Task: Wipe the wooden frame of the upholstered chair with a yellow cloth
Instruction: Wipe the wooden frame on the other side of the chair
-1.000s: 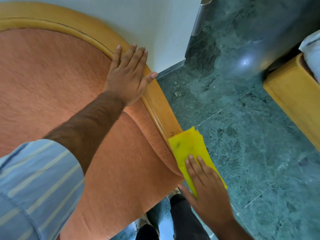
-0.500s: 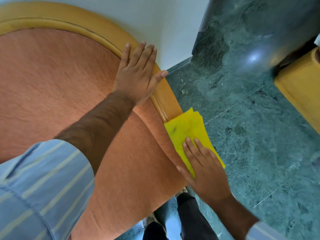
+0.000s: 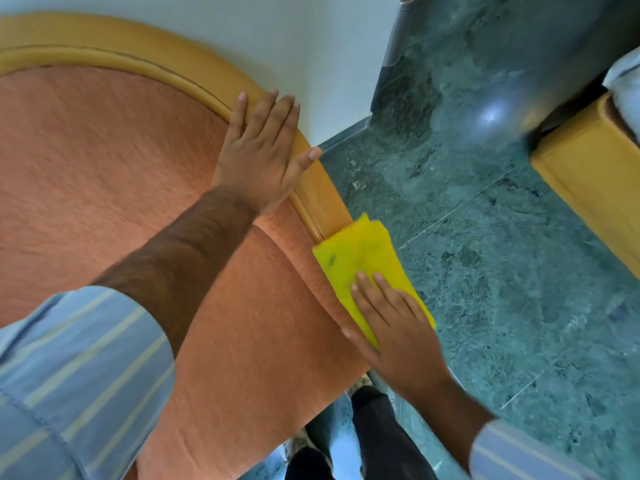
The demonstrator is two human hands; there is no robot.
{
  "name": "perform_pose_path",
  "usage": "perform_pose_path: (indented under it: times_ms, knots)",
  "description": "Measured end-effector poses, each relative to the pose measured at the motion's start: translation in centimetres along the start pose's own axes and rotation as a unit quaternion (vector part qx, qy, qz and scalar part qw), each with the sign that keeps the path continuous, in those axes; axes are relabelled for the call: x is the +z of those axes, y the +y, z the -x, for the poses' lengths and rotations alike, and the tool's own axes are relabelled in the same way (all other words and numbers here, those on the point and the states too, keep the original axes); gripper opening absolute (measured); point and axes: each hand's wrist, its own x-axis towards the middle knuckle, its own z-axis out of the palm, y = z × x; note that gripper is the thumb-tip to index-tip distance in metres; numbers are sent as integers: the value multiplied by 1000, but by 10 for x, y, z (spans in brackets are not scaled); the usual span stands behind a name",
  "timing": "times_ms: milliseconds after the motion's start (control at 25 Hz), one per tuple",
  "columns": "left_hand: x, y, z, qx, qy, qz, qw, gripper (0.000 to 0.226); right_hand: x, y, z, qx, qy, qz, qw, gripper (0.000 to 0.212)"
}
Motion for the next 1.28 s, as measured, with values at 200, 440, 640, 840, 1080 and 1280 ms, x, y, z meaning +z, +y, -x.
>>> perform_pose_path:
  times_ms: [200, 440, 640, 840, 1080, 1280]
  knots:
    - [1, 0, -2, 4, -8, -8, 1000, 87, 5, -19, -64, 2, 25, -32, 999, 67]
    - [-2, -1, -2, 4, -12, -5, 1000, 88, 2, 0, 22, -11, -7, -6, 1000, 60]
    - [2, 3, -2, 0, -3, -10, 1000, 89, -10, -9, -80, 42, 12, -145, 988, 65]
    - [-4, 5, -1, 4, -24, -1, 1000, 91, -18, 19, 32, -19, -10, -39, 999, 68]
    - [2, 8, -1, -14, -16, 3, 1000, 95, -2, -15, -45, 33, 0, -37, 999, 76]
    - [-10, 10, -2, -35, -49, 22, 998, 86, -3, -12, -44, 15, -14, -57, 998, 75]
